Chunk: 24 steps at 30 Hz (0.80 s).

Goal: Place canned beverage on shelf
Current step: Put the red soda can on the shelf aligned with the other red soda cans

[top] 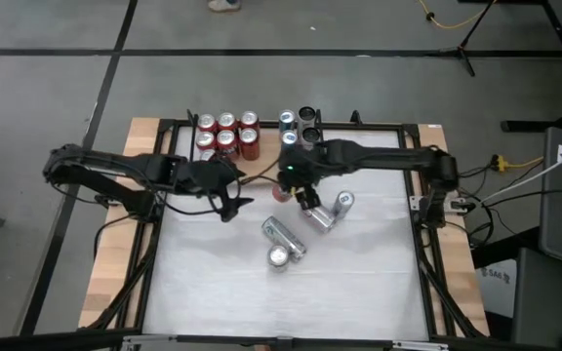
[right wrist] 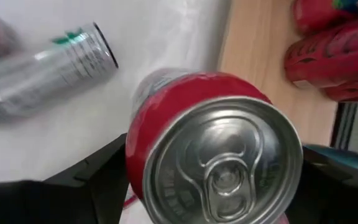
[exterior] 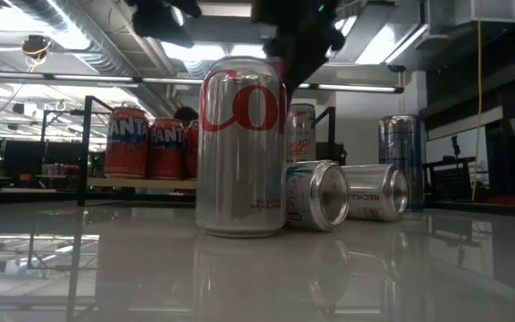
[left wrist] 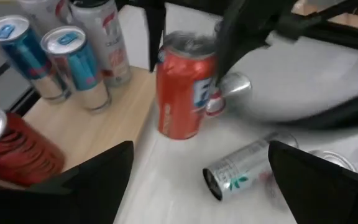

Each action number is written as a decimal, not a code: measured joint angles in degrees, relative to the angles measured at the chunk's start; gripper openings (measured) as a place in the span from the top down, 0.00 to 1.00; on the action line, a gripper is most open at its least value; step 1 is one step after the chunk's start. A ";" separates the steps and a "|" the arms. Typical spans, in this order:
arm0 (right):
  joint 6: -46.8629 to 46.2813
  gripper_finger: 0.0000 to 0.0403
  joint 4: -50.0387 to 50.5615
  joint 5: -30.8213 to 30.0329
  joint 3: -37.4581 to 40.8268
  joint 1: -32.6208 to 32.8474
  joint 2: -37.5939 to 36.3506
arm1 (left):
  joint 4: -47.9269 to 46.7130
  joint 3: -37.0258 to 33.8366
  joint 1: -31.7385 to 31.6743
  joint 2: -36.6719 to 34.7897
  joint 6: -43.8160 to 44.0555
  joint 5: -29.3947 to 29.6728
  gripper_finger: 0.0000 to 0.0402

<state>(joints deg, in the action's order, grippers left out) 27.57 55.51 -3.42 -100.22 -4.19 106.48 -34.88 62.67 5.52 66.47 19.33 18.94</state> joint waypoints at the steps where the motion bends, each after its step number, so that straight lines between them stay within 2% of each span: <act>1: 0.70 0.21 0.30 0.04 -0.85 -0.31 1.61 | -1.12 0.00 0.00 -0.45 0.04 -0.02 0.09; 12: 6.46 0.21 -1.41 1.53 -1.92 -1.11 10.76 | -4.16 0.00 0.18 -1.98 1.07 -0.02 0.09; 24: 7.23 0.21 -2.32 1.53 -1.92 -1.09 12.79 | -4.15 0.00 0.17 -1.98 1.05 -0.01 0.09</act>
<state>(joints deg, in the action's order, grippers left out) 34.81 53.19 -1.89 -102.15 -5.28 119.26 -39.03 62.67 5.69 64.49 20.38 18.92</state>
